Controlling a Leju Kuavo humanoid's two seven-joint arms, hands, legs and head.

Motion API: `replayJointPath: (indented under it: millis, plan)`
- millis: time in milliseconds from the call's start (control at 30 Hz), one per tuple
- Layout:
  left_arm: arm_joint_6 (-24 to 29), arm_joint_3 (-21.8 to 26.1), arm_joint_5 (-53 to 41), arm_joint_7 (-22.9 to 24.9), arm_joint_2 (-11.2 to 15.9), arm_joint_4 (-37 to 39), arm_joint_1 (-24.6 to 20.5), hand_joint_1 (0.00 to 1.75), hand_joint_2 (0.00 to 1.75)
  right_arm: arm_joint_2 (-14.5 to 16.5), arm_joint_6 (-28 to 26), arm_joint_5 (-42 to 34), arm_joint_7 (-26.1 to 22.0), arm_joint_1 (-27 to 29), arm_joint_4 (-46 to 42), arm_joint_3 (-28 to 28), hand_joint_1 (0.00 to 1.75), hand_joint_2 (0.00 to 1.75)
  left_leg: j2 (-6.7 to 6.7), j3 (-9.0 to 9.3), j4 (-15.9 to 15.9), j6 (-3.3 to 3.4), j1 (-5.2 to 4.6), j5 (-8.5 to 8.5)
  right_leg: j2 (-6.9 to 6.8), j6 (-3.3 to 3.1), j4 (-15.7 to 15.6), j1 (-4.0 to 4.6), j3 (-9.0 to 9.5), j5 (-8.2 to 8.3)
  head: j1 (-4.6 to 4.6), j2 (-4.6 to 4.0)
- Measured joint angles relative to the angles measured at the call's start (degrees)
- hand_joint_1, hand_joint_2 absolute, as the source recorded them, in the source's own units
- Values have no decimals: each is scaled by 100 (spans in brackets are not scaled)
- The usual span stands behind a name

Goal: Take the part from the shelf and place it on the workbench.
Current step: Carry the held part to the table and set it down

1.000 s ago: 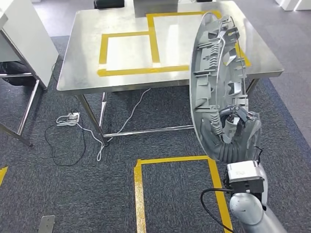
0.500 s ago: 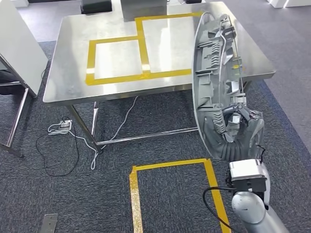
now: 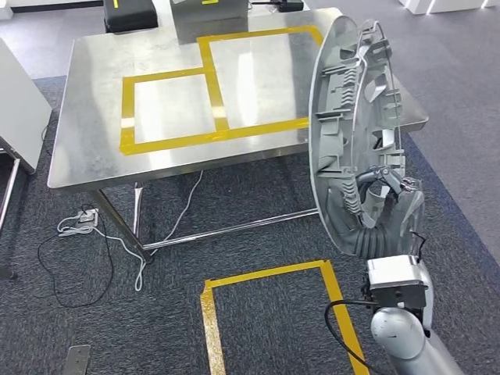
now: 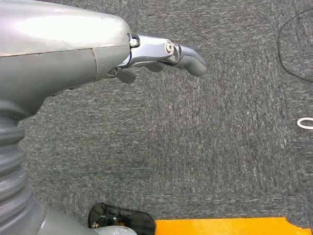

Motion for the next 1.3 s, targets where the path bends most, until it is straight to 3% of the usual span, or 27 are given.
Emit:
replayJointPath:
  millis: [67,133,167,200,233,300,333,367,433,533,600,667,700,733,800,833,867,967,1033,1100,1167,1200,1233,1300]
  plan:
    - [0,0,-1,0,-7,0,0,0,175,2,1,2,-1,-7,-3,-5,175,175,34,80,-63,56,24,-23,-114,44,422,4,-239,-181,33,0]
    - [0,0,-2,0,-5,0,2,0,175,5,2,4,-5,-5,0,-7,175,175,72,146,-69,99,20,-84,-181,78,1218,3,-724,-420,53,0]
    - [0,0,-2,0,-7,0,6,0,175,7,2,4,-6,4,3,-8,175,175,87,188,-68,108,18,-123,-190,91,1521,0,-948,-447,52,0]
    - [0,0,-2,0,-10,0,11,0,175,7,2,2,0,13,5,-9,175,175,99,241,-68,106,17,-166,-195,95,1620,0,-1080,-350,56,0]
    - [0,0,-2,0,-17,0,15,0,175,7,2,2,6,18,7,-9,175,175,108,305,-67,100,17,-214,-208,90,1491,0,-1101,-133,58,0]
    - [0,0,-3,1,-32,0,20,0,175,7,2,3,14,17,7,-14,175,175,127,442,-72,67,12,-323,-311,55,817,17,-906,407,60,0]
    - [1,0,-4,3,-36,0,19,0,175,7,4,5,11,8,7,-17,175,175,138,490,-65,37,-3,-372,-381,26,507,39,-776,568,59,0]
    - [1,0,-4,6,-38,0,20,0,175,7,5,8,8,-4,7,-20,175,175,157,509,-58,9,-18,-407,-433,-12,283,60,-675,607,59,0]
    - [2,1,-8,12,-39,0,20,0,175,7,8,9,10,-15,5,-21,175,175,210,514,-60,-34,-44,-438,-422,-83,139,84,-589,517,54,1]
    - [2,1,-19,10,-43,-3,13,0,175,7,7,9,25,0,6,-30,175,175,234,480,84,-101,-38,-591,-323,-172,56,35,-509,456,52,2]
    - [2,-2,-26,5,-46,-3,11,0,175,8,4,13,14,-3,13,-32,175,175,185,199,701,-133,-26,-874,-269,-225,26,17,-432,418,34,2]
    - [2,-2,-28,4,-42,-2,21,0,175,9,8,14,9,-5,27,-31,175,175,170,-222,1428,-148,-18,-1072,-199,-246,26,15,-365,366,35,2]
    - [2,-1,-30,5,-40,-2,27,0,175,9,14,13,15,-4,36,-31,175,175,170,-360,1581,-154,-15,-1011,-158,-245,27,15,-322,335,37,2]
    - [2,-1,-33,6,-40,-3,32,0,175,9,19,11,23,-4,44,-31,175,175,168,-408,1523,-156,-12,-820,-116,-239,27,15,-268,301,36,2]
    - [2,0,-40,7,-37,-3,36,0,175,10,27,11,35,-13,53,-30,175,175,119,-282,915,-142,-2,-237,-47,-215,25,13,-161,220,38,2]
    - [2,-1,-45,9,-35,-3,38,0,175,11,29,13,35,-27,56,-30,175,175,55,-198,614,-128,1,-25,-14,-191,30,18,-120,182,41,2]
    - [2,-1,-50,11,-34,-2,39,0,175,13,33,17,37,-46,61,-27,175,175,-4,-118,369,-111,0,62,17,-161,36,17,-110,157,43,2]
    - [2,-1,-59,22,-36,-2,20,0,175,17,37,26,57,-100,74,-30,175,175,-66,-20,93,-49,-9,-60,77,-61,23,1,-154,145,23,2]
    - [2,0,-61,23,-40,-2,13,0,175,17,34,28,72,-121,77,-39,175,175,-48,37,16,5,14,-75,6,-6,108,1,-220,81,33,2]
    - [1,0,-65,21,-40,-2,10,0,175,20,34,40,68,-157,84,-39,175,175,-17,113,-23,68,30,-105,-129,34,651,3,-523,-126,45,2]
    - [1,0,-69,20,-37,-2,9,0,175,22,35,65,63,-182,104,-36,175,175,7,176,-23,103,24,-162,-194,61,1423,-1,-996,-329,51,2]
    - [1,0,-71,20,-38,-2,10,0,175,22,35,81,64,-184,117,-34,175,175,13,217,-23,108,21,-195,-201,65,1631,-2,-1163,-312,51,2]
    - [0,0,-72,20,-40,-2,10,0,175,22,35,96,68,-188,131,-33,175,175,13,265,-22,106,20,-231,-204,59,1627,-2,-1229,-178,53,2]
    - [0,0,-77,21,-43,-2,9,0,175,22,35,128,72,-214,148,-29,175,175,13,390,-23,85,20,-322,-217,19,1006,7,-1048,336,52,2]
